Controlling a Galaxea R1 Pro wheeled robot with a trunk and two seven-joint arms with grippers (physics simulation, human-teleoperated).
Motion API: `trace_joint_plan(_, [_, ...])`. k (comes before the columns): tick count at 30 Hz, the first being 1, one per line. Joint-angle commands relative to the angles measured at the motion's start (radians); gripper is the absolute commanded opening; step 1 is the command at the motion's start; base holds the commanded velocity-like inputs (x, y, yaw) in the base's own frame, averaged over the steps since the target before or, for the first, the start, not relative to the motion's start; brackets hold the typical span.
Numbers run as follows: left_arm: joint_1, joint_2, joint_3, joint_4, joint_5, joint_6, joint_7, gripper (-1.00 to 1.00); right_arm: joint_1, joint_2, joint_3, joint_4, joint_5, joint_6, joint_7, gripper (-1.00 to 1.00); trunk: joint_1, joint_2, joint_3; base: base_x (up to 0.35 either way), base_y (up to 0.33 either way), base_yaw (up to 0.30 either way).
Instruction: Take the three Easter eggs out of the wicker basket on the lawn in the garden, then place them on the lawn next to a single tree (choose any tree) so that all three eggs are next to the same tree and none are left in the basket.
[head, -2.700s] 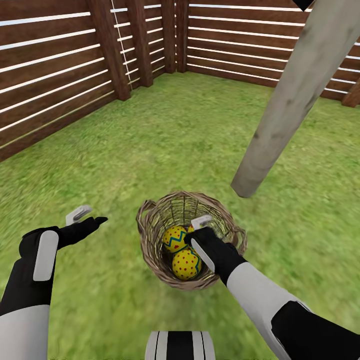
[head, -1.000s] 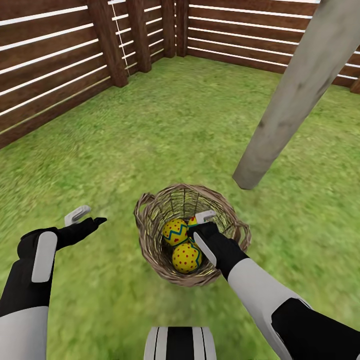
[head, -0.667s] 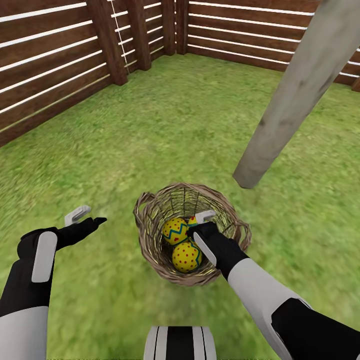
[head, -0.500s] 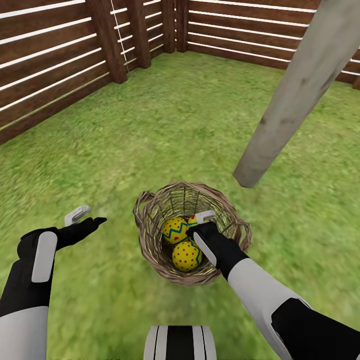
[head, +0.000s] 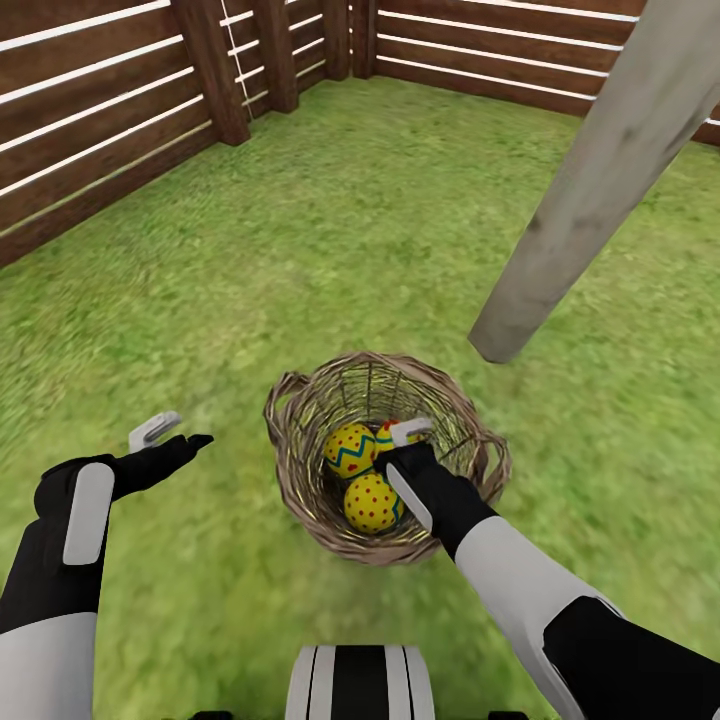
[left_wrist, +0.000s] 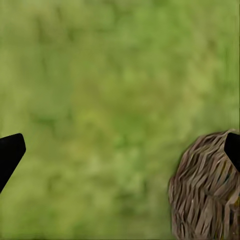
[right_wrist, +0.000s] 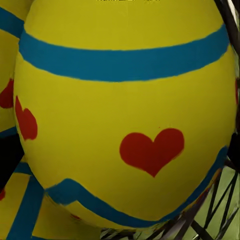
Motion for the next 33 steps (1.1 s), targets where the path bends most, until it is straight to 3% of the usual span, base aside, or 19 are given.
trace_joint_plan(1, [-0.001,0.000,0.001,-0.001,0.011,0.004,0.009,1.00,0.000,0.000,0.004,0.011,-0.034,-0.006,-0.008,1.00,0.001,0.000,-0.005,0.000,0.000,0.000])
trace_joint_plan(2, [-0.001,0.000,0.000,-0.002,0.011,0.004,0.009,1.00,0.000,0.000,0.004,0.011,-0.034,-0.006,-0.007,-1.00,0.001,0.000,-0.005,0.000,0.000,0.000])
trace_joint_plan(10, [-0.001,0.000,0.001,-0.005,0.011,0.004,0.009,1.00,0.000,0.000,0.003,0.011,-0.035,-0.006,-0.006,-1.00,0.002,-0.001,-0.012,0.000,0.000,0.000])
trace_joint_plan(26, [-0.001,0.000,0.002,-0.007,0.011,0.005,0.009,1.00,0.000,0.000,0.003,0.010,-0.035,-0.006,-0.006,-1.00,-0.003,0.002,0.030,0.000,0.000,0.000])
trace_joint_plan(33, [-0.001,0.000,0.002,-0.007,0.011,0.004,0.009,1.00,0.000,0.000,0.003,0.010,-0.035,-0.006,-0.006,-1.00,-0.003,0.002,0.030,0.000,0.000,0.000])
